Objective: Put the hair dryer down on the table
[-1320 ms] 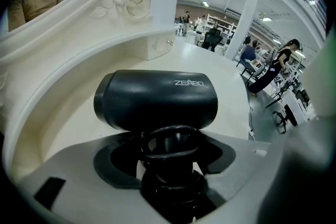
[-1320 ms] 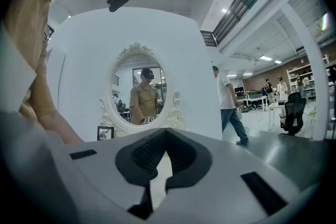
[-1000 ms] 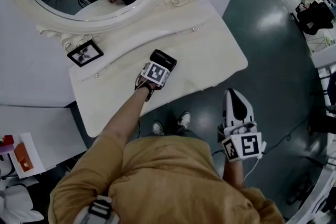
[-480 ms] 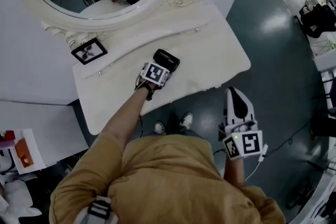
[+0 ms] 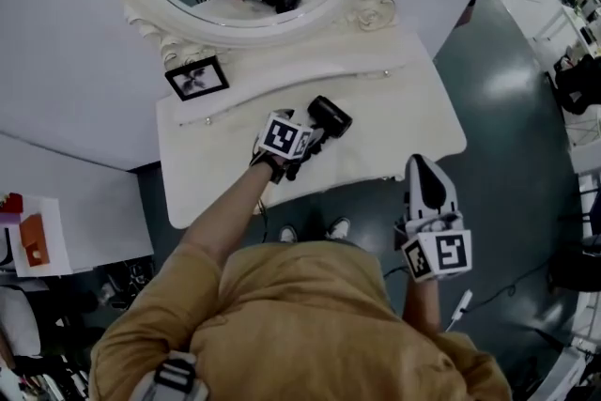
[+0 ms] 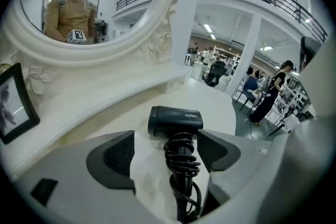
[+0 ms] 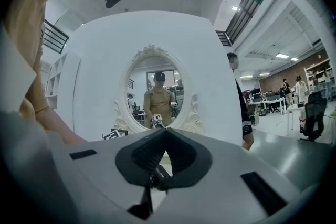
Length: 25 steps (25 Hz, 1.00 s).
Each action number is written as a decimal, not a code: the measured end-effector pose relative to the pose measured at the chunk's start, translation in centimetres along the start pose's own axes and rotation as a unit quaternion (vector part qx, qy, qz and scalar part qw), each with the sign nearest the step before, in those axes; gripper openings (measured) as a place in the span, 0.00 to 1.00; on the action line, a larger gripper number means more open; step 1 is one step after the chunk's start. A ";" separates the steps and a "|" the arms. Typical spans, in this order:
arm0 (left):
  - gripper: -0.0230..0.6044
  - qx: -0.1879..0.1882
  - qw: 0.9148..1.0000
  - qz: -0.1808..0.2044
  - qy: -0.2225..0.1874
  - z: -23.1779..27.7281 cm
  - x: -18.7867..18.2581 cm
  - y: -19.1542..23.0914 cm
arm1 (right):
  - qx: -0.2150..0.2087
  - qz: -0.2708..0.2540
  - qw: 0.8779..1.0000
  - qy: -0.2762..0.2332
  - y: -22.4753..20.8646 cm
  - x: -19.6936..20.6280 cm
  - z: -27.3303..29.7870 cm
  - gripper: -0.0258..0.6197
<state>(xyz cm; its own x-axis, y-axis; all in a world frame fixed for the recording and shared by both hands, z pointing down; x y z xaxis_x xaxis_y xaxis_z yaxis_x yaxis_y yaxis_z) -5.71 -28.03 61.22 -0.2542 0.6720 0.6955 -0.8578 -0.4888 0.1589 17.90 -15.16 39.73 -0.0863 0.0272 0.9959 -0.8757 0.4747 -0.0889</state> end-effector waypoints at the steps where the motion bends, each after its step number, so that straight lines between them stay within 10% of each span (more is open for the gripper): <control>1: 0.61 0.001 1.000 -0.004 -0.009 -0.7 -0.2 0.3 | -0.004 -0.003 1.000 0.000 0.4 -0.1 0.3 0.04; 10: 0.58 -0.029 0.997 0.007 -0.070 -7.1 -1.9 3.1 | -0.026 -0.029 0.999 -0.011 3.1 -1.7 2.6 0.04; 17: 0.35 -0.061 0.989 0.033 -0.134 -13.8 -4.4 4.2 | -0.026 -0.038 0.999 -0.019 3.8 -2.5 3.8 0.04; 25: 0.04 -0.116 0.954 0.044 -0.274 -22.5 -8.1 5.4 | -0.037 -0.051 0.997 -0.050 4.6 -5.1 5.3 0.04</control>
<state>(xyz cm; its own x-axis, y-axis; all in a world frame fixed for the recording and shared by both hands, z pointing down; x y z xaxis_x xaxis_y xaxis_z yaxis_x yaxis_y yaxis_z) -18.33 -23.62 40.64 -0.1116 0.2110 0.9711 -0.9359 -0.3508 -0.0313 11.80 -17.73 34.12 -0.0479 -0.1103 0.9927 -0.8451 0.5343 0.0186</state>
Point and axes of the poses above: the fingertips, and each gripper's own axes: z forward along the fingers, y to its left, x out of its underside, the point moved 4 cm from there along -z, backward along the fingers, and after that the axes turned 4 degrees about -y, right-handed, at the moved point
